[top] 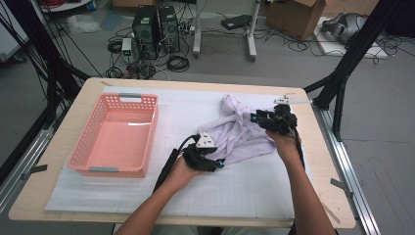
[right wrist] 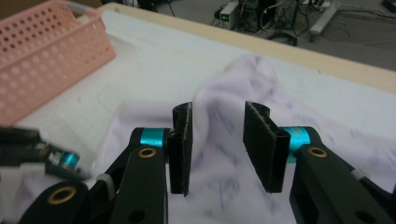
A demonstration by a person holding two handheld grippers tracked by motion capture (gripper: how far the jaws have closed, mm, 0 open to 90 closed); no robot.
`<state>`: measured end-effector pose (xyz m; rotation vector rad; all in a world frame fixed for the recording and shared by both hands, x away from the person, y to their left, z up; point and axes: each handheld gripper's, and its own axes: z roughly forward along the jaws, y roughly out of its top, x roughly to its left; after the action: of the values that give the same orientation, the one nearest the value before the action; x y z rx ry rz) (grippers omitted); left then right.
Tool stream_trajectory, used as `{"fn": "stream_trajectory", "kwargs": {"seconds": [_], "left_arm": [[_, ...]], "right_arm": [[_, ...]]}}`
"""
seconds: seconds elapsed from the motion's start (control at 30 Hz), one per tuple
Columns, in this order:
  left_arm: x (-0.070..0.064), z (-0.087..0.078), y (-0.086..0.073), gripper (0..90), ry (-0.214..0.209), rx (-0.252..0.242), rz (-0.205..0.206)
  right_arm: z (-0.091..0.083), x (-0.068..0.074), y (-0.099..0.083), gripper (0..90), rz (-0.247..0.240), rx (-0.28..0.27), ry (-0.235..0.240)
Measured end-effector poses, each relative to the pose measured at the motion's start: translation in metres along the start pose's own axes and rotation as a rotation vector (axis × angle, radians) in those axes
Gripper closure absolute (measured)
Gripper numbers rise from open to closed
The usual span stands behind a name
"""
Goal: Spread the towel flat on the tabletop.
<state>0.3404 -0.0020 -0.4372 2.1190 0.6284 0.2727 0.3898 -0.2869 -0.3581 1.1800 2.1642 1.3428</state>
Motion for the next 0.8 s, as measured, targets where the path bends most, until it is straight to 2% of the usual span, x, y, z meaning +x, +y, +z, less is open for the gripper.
{"fn": "stream_trajectory", "kwargs": {"seconds": [0.1,0.13,0.17,0.3,0.37,0.43,0.5,0.57,0.6,0.63,0.67,0.73,0.8], "left_arm": [[0.002,0.001,0.000,60.2,0.013,0.004,0.000],[0.002,0.000,0.000,72.0,0.013,0.006,0.009],[0.002,-0.001,0.000,82.1,0.014,0.003,0.012],[0.005,-0.012,0.003,84.6,-0.009,-0.059,-0.046],[0.007,-0.018,0.005,84.7,-0.016,-0.097,-0.070],[0.010,-0.027,0.007,84.7,-0.018,-0.143,-0.098],[0.014,-0.036,0.010,84.7,-0.015,-0.187,-0.129],[0.017,-0.044,0.014,84.8,-0.010,-0.216,-0.146],[0.018,-0.047,0.016,84.7,-0.006,-0.222,-0.149],[0.019,-0.049,0.017,84.8,0.004,-0.229,-0.149],[0.020,-0.052,0.017,84.7,0.013,-0.233,-0.154],[0.023,-0.055,0.017,84.7,0.030,-0.244,-0.168],[0.026,-0.058,0.016,84.7,0.043,-0.253,-0.185]], "right_arm": [[-0.009,0.000,-0.027,60.1,0.003,0.046,-0.008],[-0.009,0.002,-0.039,58.5,0.007,0.101,-0.016],[-0.009,0.003,-0.047,58.8,0.008,0.111,-0.019],[-0.005,0.011,-0.084,57.8,0.043,0.134,0.017],[0.002,0.017,-0.092,57.0,0.039,0.154,0.029],[0.011,0.026,-0.098,57.0,0.011,0.186,0.037],[0.017,0.036,-0.099,58.3,-0.060,0.205,-0.007],[0.018,0.041,-0.097,73.2,-0.150,0.234,-0.065],[0.017,0.041,-0.096,86.6,-0.200,0.243,-0.068],[0.016,0.039,-0.095,88.2,-0.223,0.251,-0.077],[0.016,0.034,-0.093,90.0,-0.216,0.261,-0.068],[0.012,0.024,-0.089,90.0,-0.216,0.258,-0.132],[0.005,0.006,-0.086,90.0,-0.150,0.231,-0.175]]}}
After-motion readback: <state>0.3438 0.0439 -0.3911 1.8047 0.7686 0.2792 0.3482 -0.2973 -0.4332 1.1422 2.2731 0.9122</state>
